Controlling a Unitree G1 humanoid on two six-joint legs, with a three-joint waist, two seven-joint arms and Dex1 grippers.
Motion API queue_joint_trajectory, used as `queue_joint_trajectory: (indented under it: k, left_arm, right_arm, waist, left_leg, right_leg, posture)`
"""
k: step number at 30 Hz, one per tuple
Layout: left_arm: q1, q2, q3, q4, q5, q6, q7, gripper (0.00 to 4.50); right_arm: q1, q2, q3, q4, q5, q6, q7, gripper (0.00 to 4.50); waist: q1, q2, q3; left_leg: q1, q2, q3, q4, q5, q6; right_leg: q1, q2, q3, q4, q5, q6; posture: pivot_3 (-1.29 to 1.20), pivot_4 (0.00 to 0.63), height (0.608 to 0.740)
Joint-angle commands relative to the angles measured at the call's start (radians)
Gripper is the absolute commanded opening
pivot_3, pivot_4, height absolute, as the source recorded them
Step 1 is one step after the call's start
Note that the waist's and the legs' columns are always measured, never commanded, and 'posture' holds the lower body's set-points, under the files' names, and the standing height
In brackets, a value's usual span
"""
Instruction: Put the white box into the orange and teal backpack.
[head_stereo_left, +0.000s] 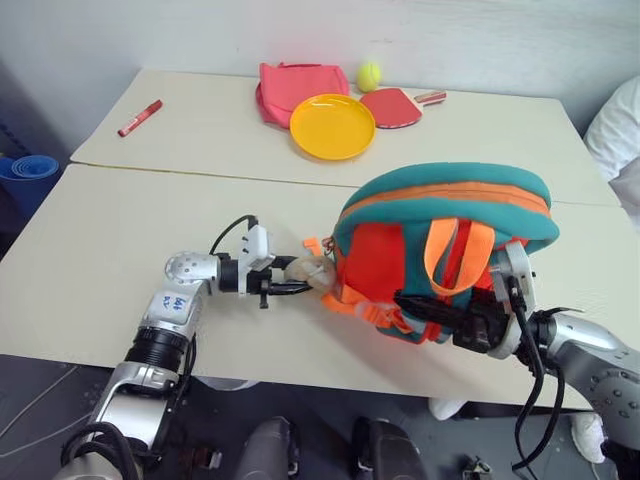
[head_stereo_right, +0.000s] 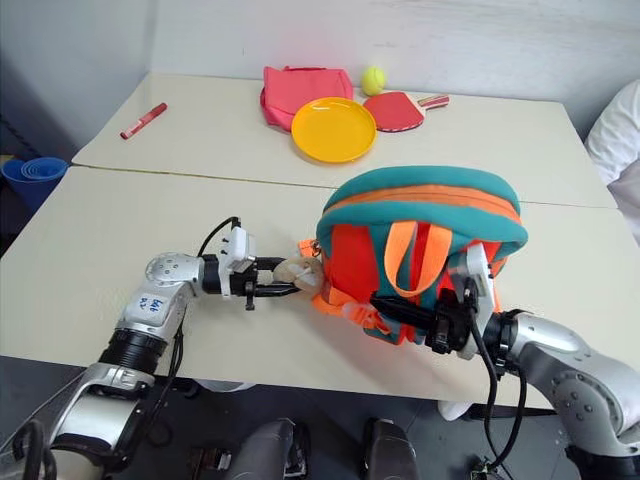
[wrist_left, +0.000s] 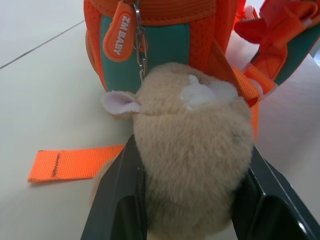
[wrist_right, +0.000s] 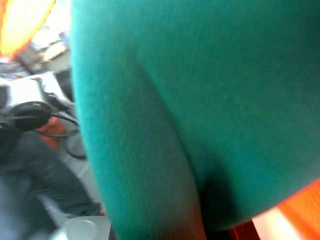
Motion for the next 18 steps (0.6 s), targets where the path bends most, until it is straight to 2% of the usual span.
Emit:
queue_joint_trajectory:
  k: [1, 2, 3, 4, 6, 9, 12, 14, 16, 18]
  left_arm:
    - [0.029, 0.035, 0.039, -0.067, -0.029, 0.099, 0.022, 1.92]
    - [0.043, 0.074, 0.068, -0.090, -0.053, 0.145, 0.010, 2.28]
    - [0.054, 0.103, 0.088, -0.110, -0.070, 0.180, 0.002, 2.57]
    - [0.085, 0.154, 0.112, -0.138, -0.086, 0.198, -0.026, 2.85]
    - [0.137, 0.218, 0.144, -0.177, -0.107, 0.206, -0.057, 3.54]
    - [0.242, 0.297, 0.224, -0.252, -0.160, 0.207, -0.095, 4.45]
    - [0.370, 0.382, 0.300, -0.324, -0.202, 0.254, -0.125, 4.50]
    - [0.444, 0.388, 0.351, -0.358, -0.193, 0.217, -0.086, 4.50]
    - [0.513, 0.389, 0.375, -0.389, -0.115, 0.154, -0.001, 4.50]
    - [0.586, 0.396, 0.387, -0.410, -0.043, -0.021, -0.007, 4.50]
  right_arm:
    - [0.030, 0.029, -0.007, 0.014, -0.107, -0.111, 0.000, 0.00]
    - [0.042, 0.021, -0.006, 0.013, -0.142, -0.138, 0.012, 0.00]
    - [0.051, 0.016, -0.004, 0.011, -0.169, -0.161, 0.023, 0.65]
    - [0.070, 0.011, -0.017, 0.004, -0.202, -0.203, 0.042, 0.88]
    - [0.104, 0.003, -0.043, -0.006, -0.243, -0.261, 0.068, 1.61]
    - [0.179, -0.045, -0.145, 0.004, -0.300, -0.326, 0.108, 2.66]
    - [0.294, -0.082, -0.263, 0.047, -0.331, -0.408, 0.216, 3.70]
    - [0.365, -0.085, -0.323, 0.146, -0.391, -0.537, 0.306, 4.38]
    - [0.380, -0.080, -0.365, 0.279, -0.446, -0.698, 0.376, 4.47]
    - [0.376, -0.094, -0.377, 0.367, -0.477, -0.784, 0.421, 4.47]
  waist:
    - [-0.001, 0.000, 0.000]
    - [-0.001, 0.000, 0.000]
    - [-0.003, 0.000, 0.000]
    - [-0.008, 0.000, 0.000]
    - [-0.016, 0.000, 0.000]
    - [-0.021, 0.001, 0.000]
    - [-0.014, 0.001, 0.000]
    - [-0.005, 0.001, 0.000]
    - [0.000, 0.001, 0.000]
    - [-0.001, 0.001, 0.001]
  left_leg:
    - [0.000, 0.000, 0.000, 0.000, 0.000, 0.000]
    - [0.000, 0.000, 0.000, 0.000, 0.000, 0.000]
    - [0.000, 0.000, 0.000, 0.000, 0.000, 0.000]
    - [0.000, 0.000, 0.000, 0.000, 0.000, 0.000]
    - [0.000, 0.001, 0.000, -0.001, 0.000, -0.001]
    - [0.000, 0.001, 0.000, -0.001, -0.001, -0.002]
    - [0.000, 0.001, -0.001, -0.001, -0.002, -0.001]
    - [0.001, 0.001, -0.002, -0.001, -0.003, -0.002]
    - [0.002, 0.001, -0.001, -0.001, -0.006, -0.003]
    - [0.003, 0.000, 0.000, -0.001, -0.009, -0.006]
  right_leg:
    - [0.000, 0.000, 0.000, 0.000, 0.000, 0.000]
    - [0.000, 0.002, -0.001, 0.000, 0.000, 0.000]
    - [0.000, 0.002, -0.001, 0.001, 0.000, 0.000]
    - [0.000, 0.002, -0.001, 0.000, 0.000, 0.000]
    - [-0.001, 0.001, -0.001, 0.000, 0.000, 0.000]
    - [-0.001, 0.001, -0.001, -0.001, -0.001, -0.001]
    - [0.001, -0.001, 0.001, -0.002, 0.000, -0.001]
    - [0.001, -0.001, 0.001, -0.003, -0.001, -0.001]
    - [0.002, -0.002, 0.001, -0.007, -0.001, -0.001]
    - [0.002, -0.002, 0.003, -0.007, 0.000, -0.001]
  posture:
    - [0.00, 0.150, 0.740]
    - [0.00, 0.150, 0.740]
    - [0.00, 0.150, 0.740]
    - [0.00, 0.150, 0.740]
    - [0.00, 0.150, 0.740]
    - [0.00, 0.150, 0.740]
    - [0.00, 0.150, 0.740]
    - [0.00, 0.150, 0.740]
    - [0.00, 0.150, 0.740]
    - [0.00, 0.150, 0.740]
